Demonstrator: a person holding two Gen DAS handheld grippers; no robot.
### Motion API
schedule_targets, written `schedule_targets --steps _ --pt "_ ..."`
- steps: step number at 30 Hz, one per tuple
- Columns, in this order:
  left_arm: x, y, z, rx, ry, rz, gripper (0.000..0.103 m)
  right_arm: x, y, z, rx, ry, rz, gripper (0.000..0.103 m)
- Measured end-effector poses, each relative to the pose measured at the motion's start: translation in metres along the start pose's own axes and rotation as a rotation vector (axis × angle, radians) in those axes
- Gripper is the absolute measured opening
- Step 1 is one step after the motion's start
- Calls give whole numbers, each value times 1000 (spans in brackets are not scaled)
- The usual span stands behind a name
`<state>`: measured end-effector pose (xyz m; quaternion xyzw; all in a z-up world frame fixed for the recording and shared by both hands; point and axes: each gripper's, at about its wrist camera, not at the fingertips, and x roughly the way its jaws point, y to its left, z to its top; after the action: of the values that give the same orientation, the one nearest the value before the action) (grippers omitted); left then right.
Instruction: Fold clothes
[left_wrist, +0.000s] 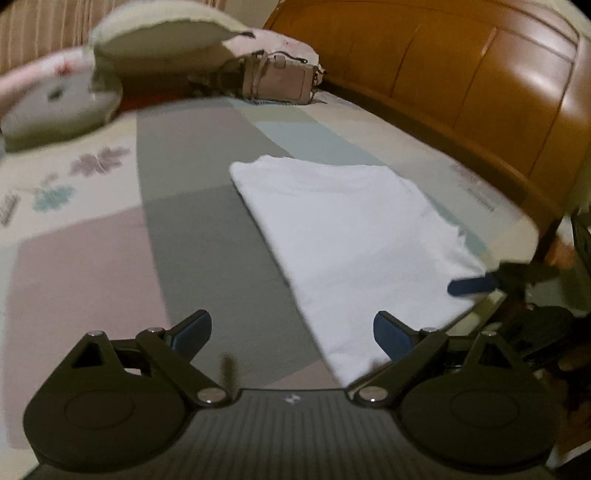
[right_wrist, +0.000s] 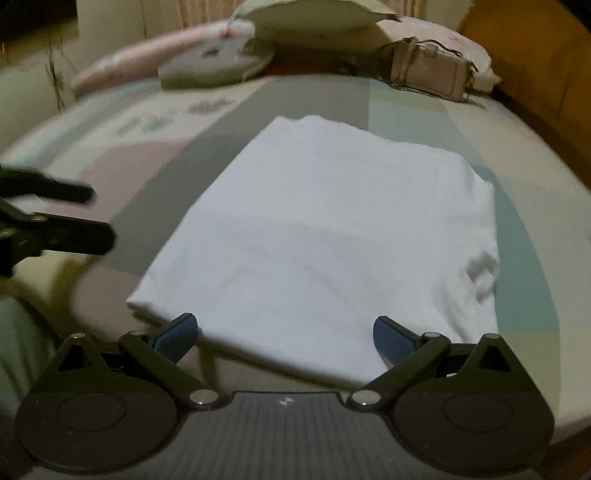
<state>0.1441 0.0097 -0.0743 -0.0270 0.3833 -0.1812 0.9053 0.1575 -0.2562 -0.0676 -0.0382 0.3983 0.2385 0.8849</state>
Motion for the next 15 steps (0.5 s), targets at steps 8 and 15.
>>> schedule_targets --steps 8,15 --pt "38 24 29 -152 41 -102 95 -26 -118 17 390 -87 100 103" --pt "86 66 42 -397 143 -267 95 11 -182 30 603 -11 261 103"
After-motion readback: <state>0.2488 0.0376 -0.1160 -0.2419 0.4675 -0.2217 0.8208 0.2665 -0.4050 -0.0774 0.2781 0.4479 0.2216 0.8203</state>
